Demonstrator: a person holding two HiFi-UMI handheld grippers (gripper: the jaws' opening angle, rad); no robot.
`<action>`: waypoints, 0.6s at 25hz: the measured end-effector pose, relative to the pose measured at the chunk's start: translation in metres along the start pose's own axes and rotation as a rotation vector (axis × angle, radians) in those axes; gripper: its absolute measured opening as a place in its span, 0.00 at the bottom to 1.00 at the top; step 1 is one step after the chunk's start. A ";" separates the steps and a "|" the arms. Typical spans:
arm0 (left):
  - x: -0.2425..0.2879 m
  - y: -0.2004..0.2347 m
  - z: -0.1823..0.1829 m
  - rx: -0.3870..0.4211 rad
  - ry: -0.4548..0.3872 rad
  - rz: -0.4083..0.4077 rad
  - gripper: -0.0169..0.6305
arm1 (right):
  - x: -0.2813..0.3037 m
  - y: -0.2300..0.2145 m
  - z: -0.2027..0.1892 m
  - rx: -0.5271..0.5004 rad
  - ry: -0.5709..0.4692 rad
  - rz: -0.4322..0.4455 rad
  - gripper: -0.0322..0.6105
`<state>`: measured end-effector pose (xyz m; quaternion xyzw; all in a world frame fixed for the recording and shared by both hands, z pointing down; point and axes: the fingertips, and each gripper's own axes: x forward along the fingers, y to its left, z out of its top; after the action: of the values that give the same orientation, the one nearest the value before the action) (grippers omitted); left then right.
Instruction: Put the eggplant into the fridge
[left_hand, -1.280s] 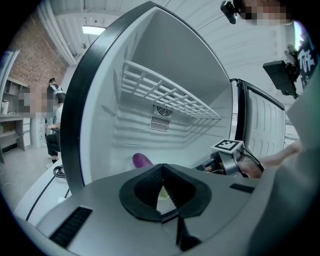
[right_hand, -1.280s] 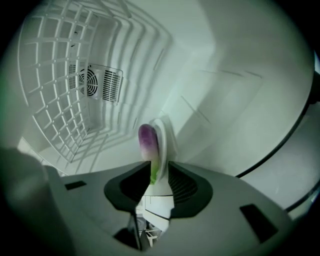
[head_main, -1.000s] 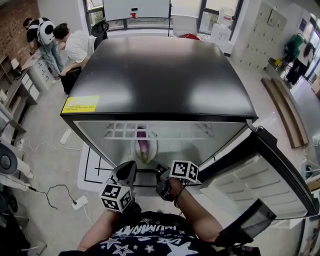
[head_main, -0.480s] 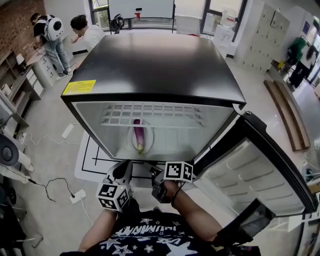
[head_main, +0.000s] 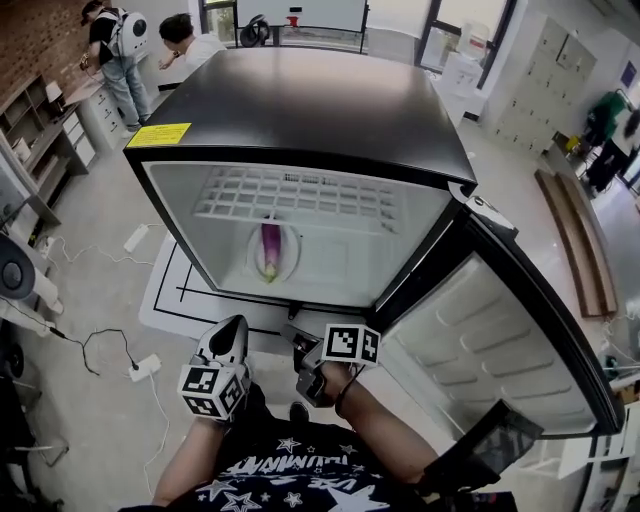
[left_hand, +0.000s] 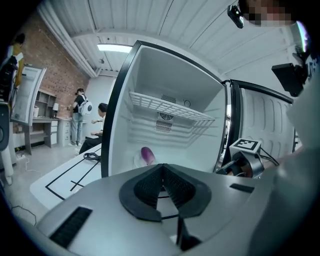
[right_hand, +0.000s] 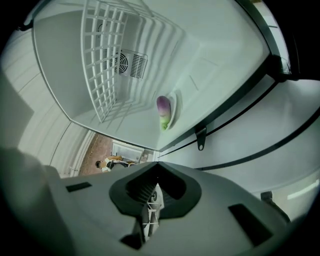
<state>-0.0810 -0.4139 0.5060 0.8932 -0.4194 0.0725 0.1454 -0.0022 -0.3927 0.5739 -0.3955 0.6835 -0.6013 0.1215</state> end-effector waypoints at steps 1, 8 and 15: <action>-0.004 -0.001 -0.001 -0.002 -0.001 0.010 0.04 | -0.001 0.001 -0.004 -0.001 0.012 0.005 0.06; -0.018 -0.012 -0.008 0.014 0.021 0.036 0.04 | -0.005 0.004 -0.023 -0.016 0.085 0.044 0.06; -0.019 -0.019 -0.017 0.012 0.050 0.034 0.04 | -0.005 -0.001 -0.039 -0.007 0.138 0.055 0.06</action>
<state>-0.0786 -0.3833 0.5139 0.8847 -0.4303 0.0997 0.1493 -0.0235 -0.3607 0.5832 -0.3346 0.7029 -0.6213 0.0894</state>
